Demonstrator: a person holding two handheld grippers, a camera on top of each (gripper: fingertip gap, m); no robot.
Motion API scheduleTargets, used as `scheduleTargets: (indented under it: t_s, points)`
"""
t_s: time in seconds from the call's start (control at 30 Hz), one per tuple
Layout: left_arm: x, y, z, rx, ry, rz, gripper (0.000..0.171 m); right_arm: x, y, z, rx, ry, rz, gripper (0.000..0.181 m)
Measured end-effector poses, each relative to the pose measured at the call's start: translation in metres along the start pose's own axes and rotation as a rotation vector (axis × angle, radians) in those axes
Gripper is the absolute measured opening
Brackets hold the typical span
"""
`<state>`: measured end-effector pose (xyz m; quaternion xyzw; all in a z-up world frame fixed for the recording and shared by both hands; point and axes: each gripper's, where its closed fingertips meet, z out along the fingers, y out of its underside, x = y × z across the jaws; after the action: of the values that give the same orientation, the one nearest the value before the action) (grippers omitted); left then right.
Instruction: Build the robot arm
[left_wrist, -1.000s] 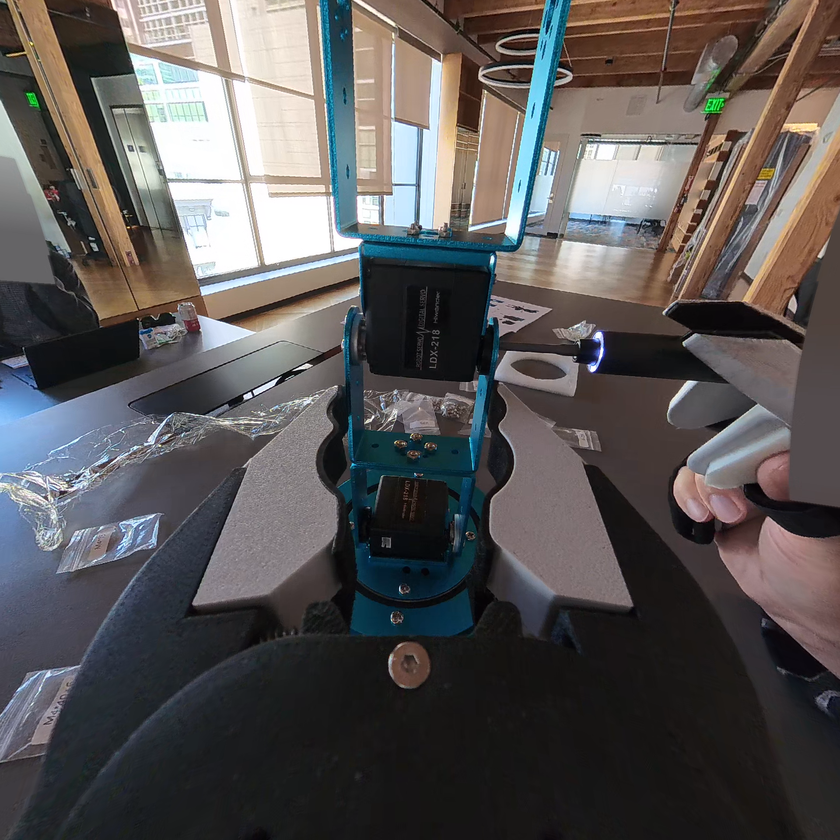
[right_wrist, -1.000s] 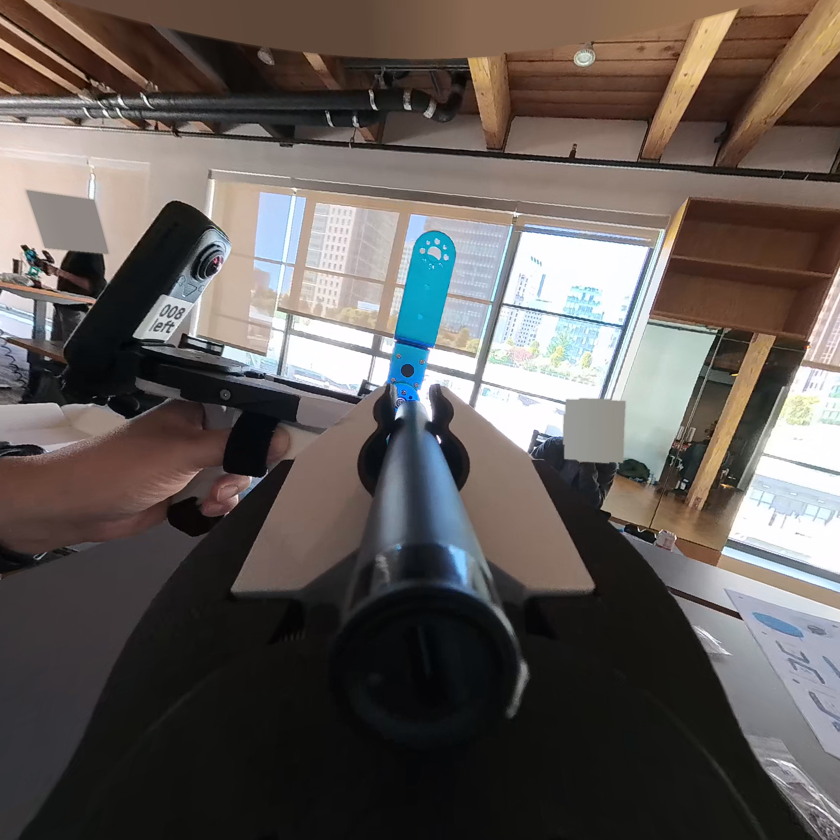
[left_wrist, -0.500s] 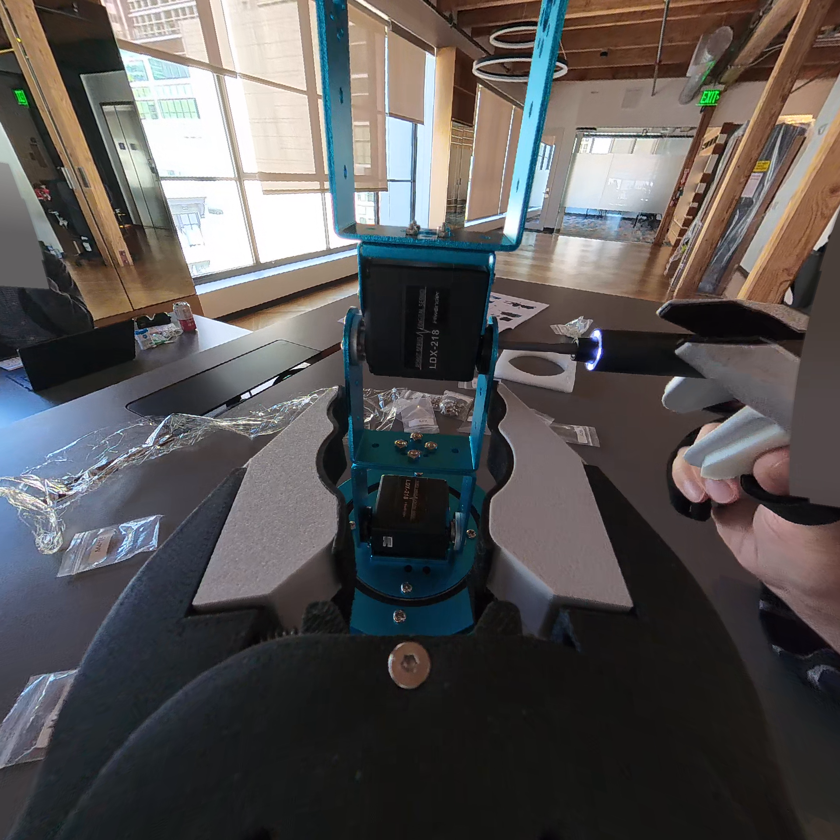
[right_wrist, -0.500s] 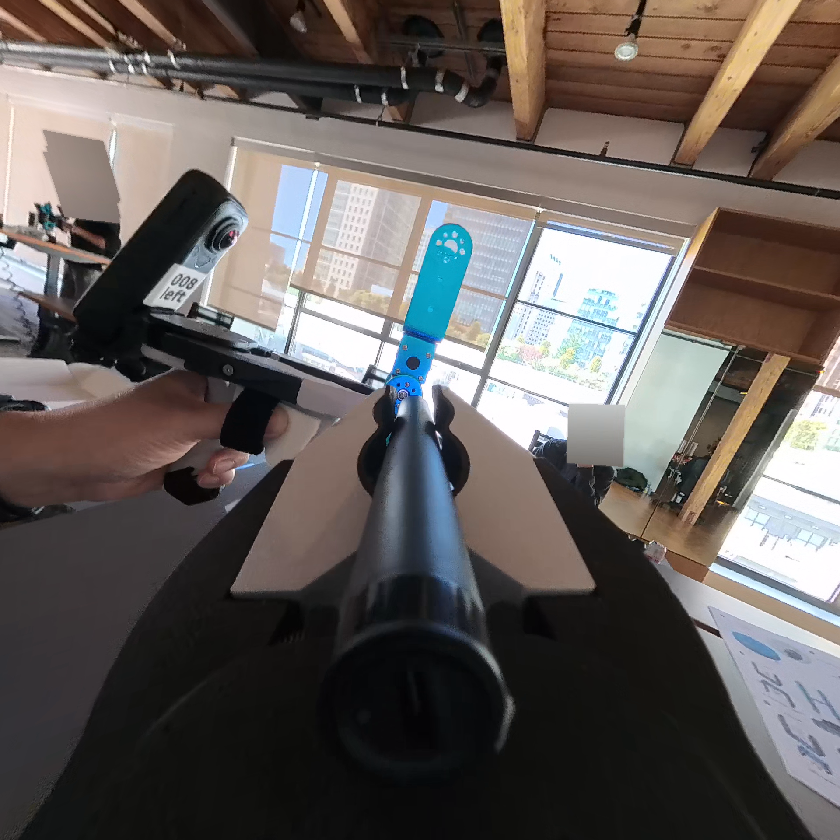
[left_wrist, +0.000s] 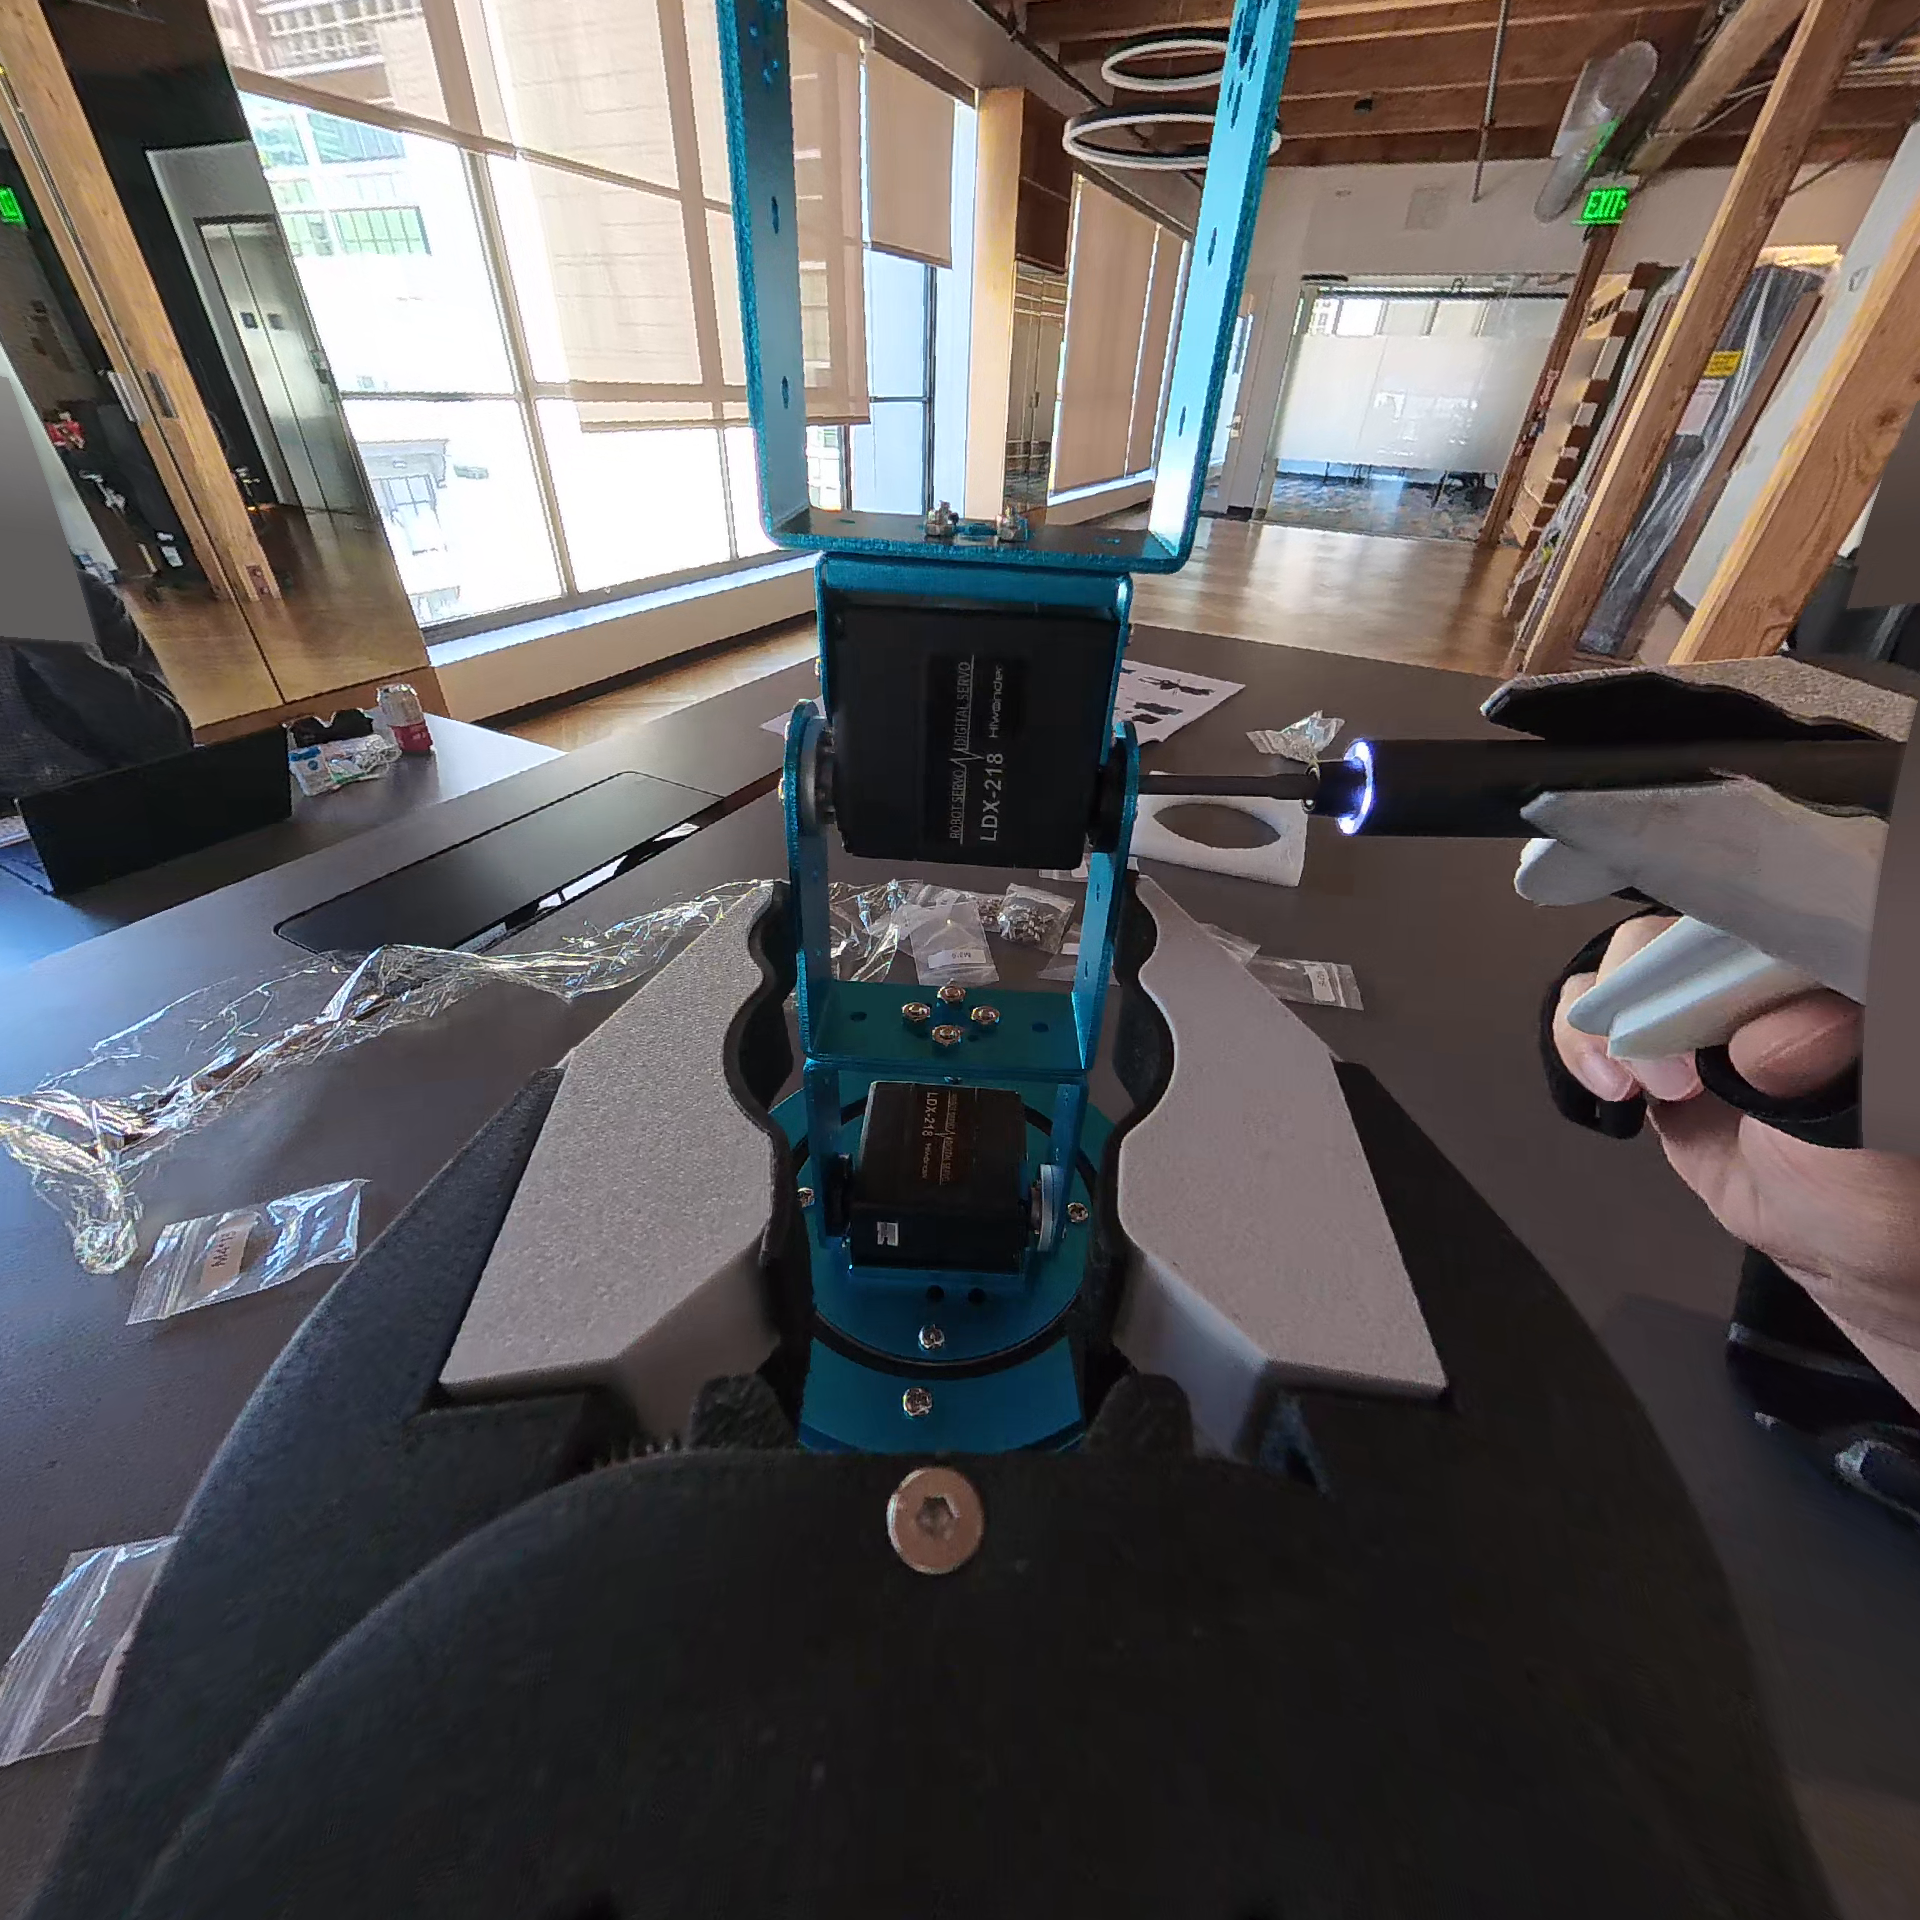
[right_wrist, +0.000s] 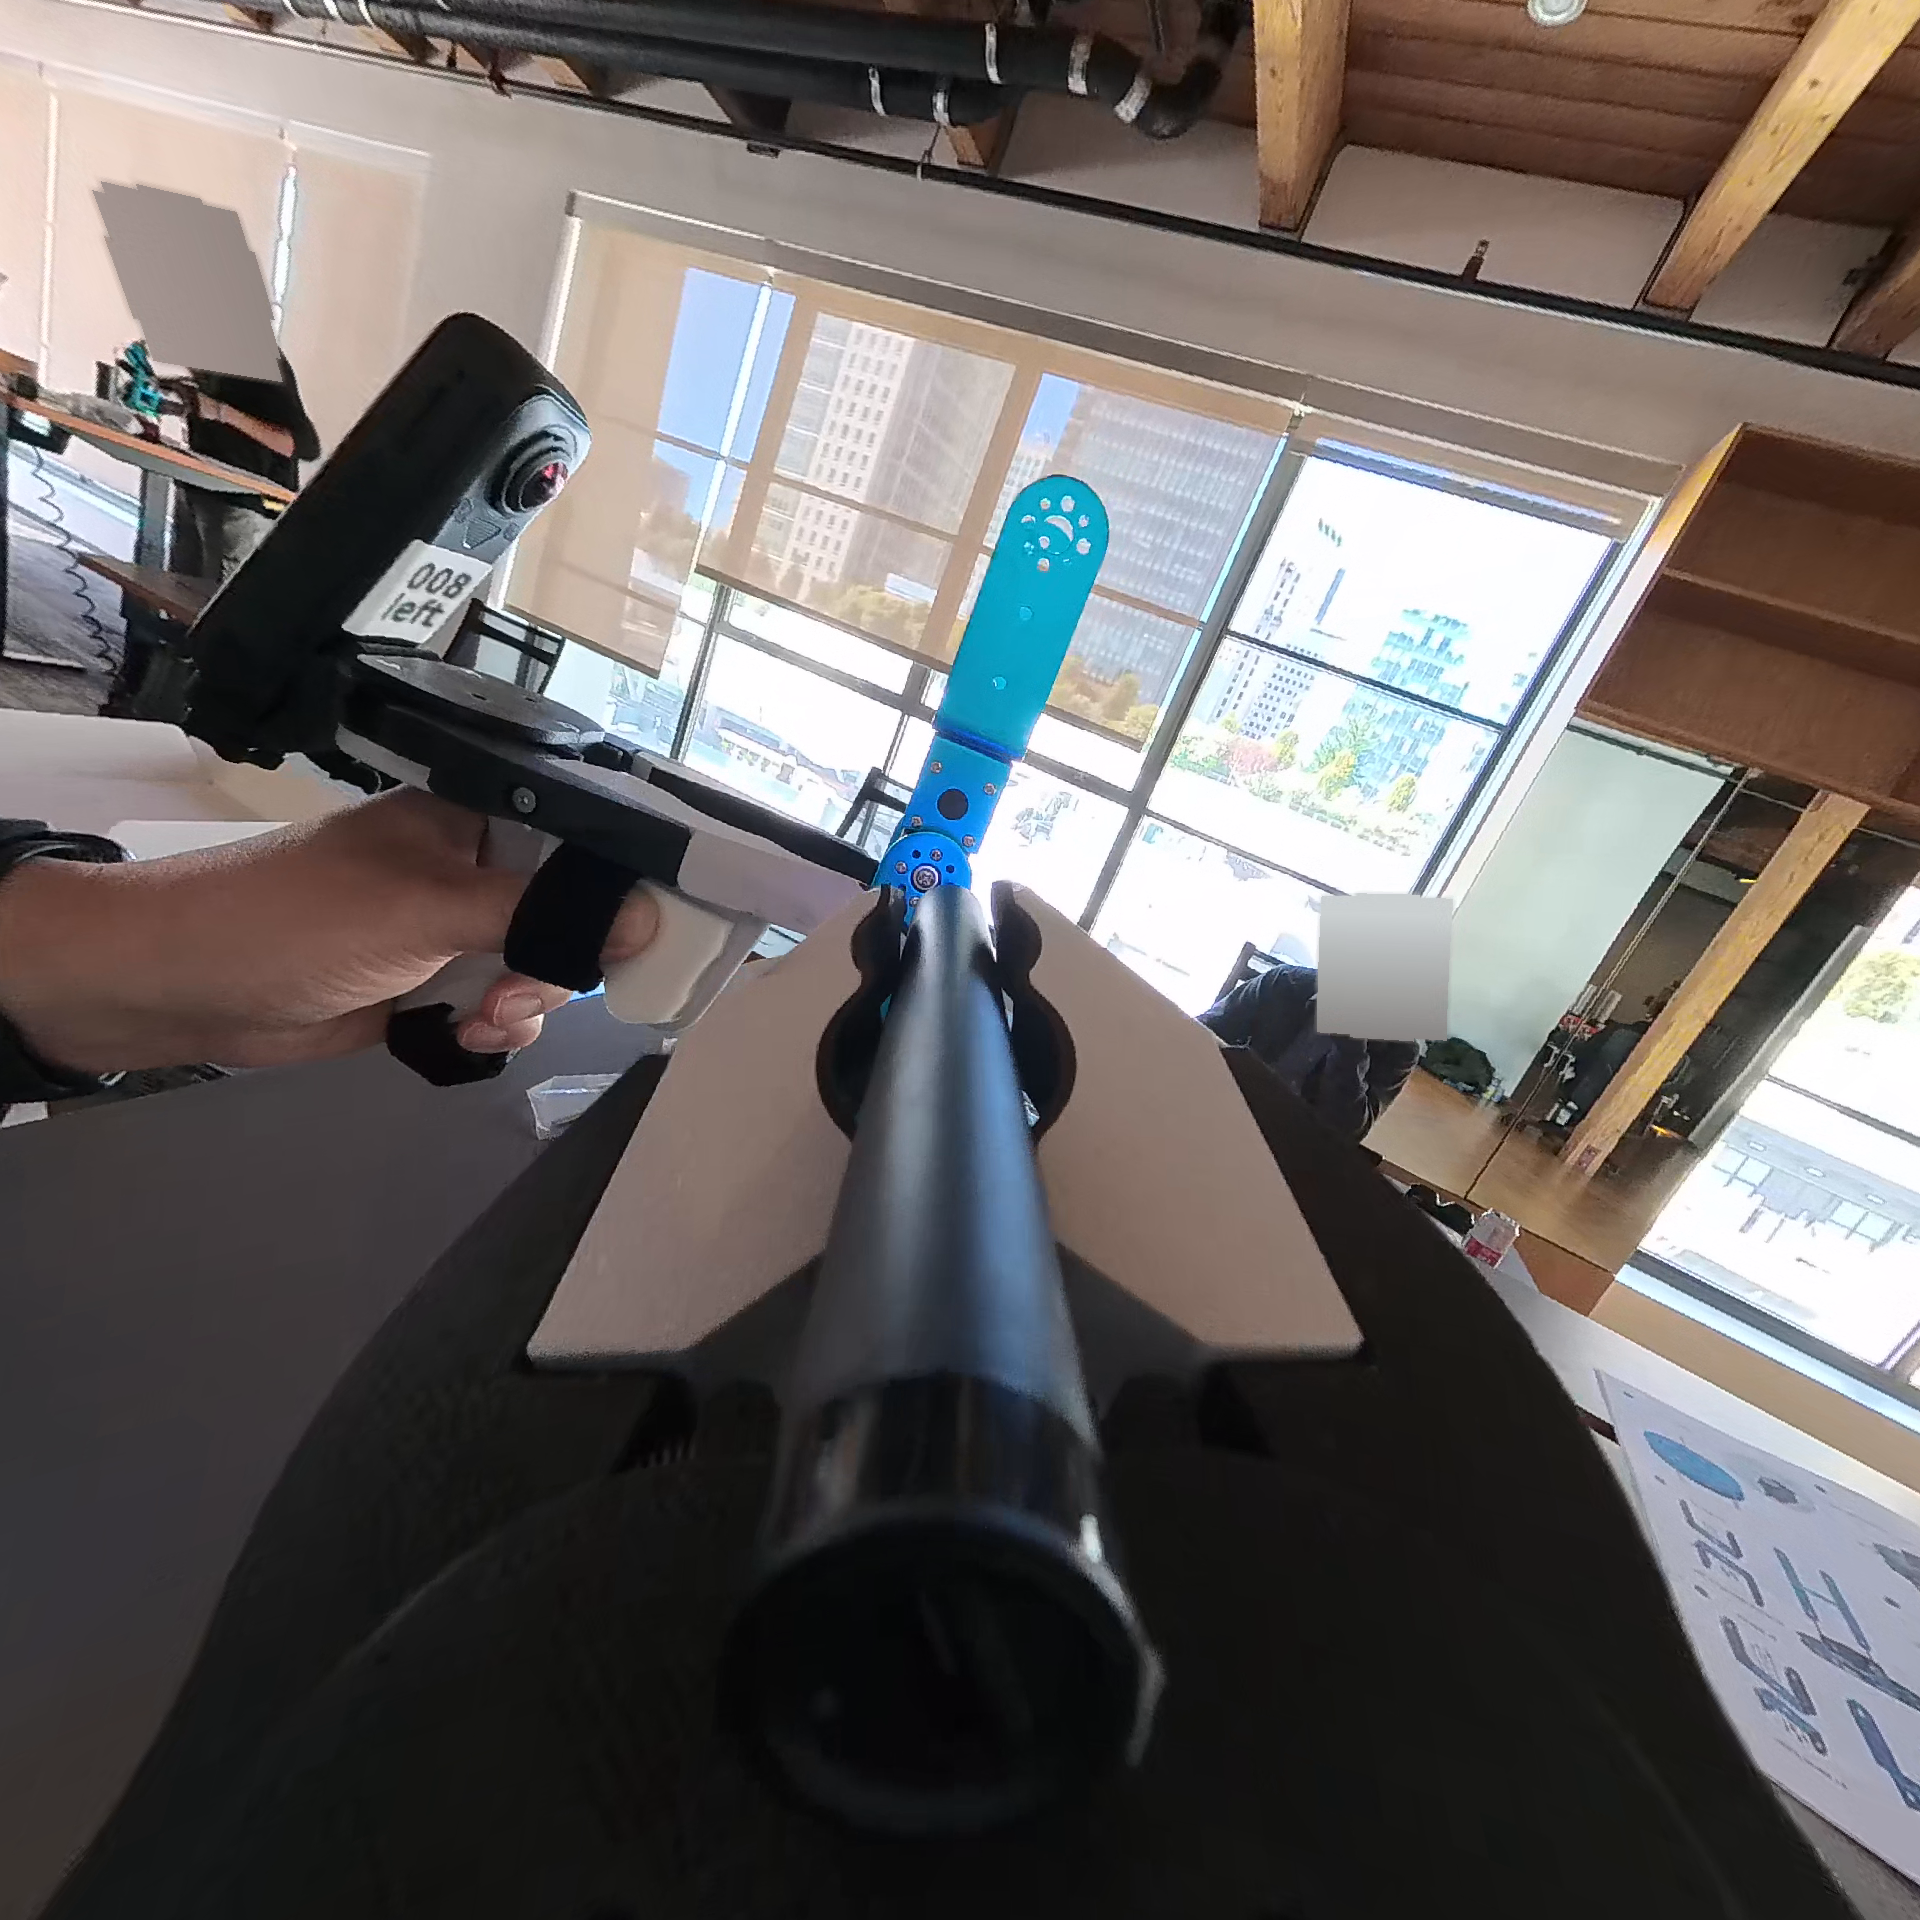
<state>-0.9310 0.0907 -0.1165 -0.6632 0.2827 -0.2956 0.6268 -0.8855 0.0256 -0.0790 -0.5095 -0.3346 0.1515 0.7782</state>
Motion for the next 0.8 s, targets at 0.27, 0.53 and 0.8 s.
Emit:
scheduleTargets:
  t_s: [0.27,0.53,0.8]
  points:
    - [0.000,0.000,0.000,0.002,0.003,0.000,0.061,0.001,0.001,0.000,-0.010,-0.010,0.011,0.016]
    - [0.000,0.000,0.000,0.007,0.003,0.000,0.061,0.001,-0.010,-0.005,0.075,0.021,-0.012,0.017]
    - [-0.001,0.000,0.000,0.009,0.004,-0.001,0.061,-0.002,0.000,-0.002,0.027,0.004,-0.014,0.017]
